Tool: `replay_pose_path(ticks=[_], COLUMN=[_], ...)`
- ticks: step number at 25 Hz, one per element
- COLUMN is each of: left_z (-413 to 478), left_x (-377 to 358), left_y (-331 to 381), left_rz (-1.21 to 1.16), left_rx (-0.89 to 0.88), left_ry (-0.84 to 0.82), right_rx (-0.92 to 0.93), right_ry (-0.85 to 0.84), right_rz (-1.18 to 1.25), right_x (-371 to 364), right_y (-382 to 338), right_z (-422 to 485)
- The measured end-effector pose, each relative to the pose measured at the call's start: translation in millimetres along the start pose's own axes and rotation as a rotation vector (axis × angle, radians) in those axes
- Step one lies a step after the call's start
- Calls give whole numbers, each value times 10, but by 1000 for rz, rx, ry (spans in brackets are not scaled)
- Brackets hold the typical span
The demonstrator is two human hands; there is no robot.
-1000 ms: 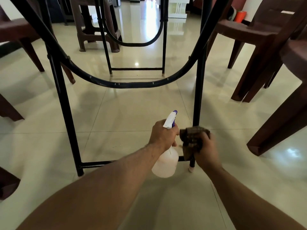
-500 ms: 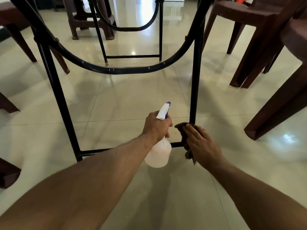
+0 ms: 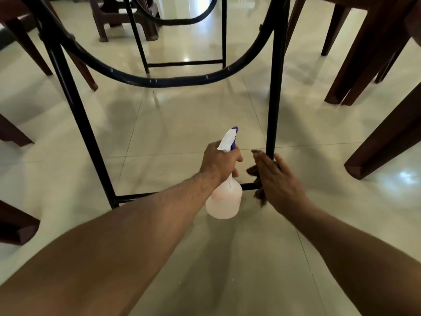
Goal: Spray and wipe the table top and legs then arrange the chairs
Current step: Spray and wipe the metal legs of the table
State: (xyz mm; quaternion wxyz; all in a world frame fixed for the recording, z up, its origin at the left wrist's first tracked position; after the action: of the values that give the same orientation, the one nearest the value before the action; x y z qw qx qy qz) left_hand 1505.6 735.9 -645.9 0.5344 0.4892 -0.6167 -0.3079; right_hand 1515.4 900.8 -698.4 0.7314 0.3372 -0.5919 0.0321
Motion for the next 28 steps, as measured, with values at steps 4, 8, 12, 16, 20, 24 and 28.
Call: replay_pose_path(ticks=[4, 8, 12, 16, 20, 24, 28], left_z=[11, 52, 16, -11, 24, 55, 23], left_x=[-42, -48, -211, -242, -50, 64, 18], left_y=[-37, 93, 89, 86, 10, -95, -4], left_rz=[33, -44, -43, -23, -47, -54, -37], left_rx=[11, -19, -8, -24, 0, 25, 5], left_ry=[-20, -13, -49, -76, -23, 7, -16], right_rx=[25, -185, -940, -1612, -1420, -1467, -1289], right_ry=[-107, -123, -69, 221, 399, 315, 191], right_rz=[21, 463, 1097, 1816, 1840, 1716, 1570], right_x=[-142, -329, -434, -475, -388, -490, -602], right_y=[-65, -273, -76, -234, -249, -80, -232], right_z=[-61, -459, -473, -352, -368, -387, -407])
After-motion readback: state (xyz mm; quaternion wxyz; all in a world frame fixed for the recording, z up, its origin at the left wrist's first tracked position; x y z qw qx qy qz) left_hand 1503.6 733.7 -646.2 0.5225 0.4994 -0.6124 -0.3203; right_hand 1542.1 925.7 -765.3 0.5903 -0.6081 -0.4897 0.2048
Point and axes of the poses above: each hand's wrist, its own z-axis towards the middle knuckle, its own x-axis out of the back of the hand, y = z × x, the point moved 8 cm from there along z, towards the middle knuckle, and after that the axes turned 9 degrees about z, right-handed, at the moved point
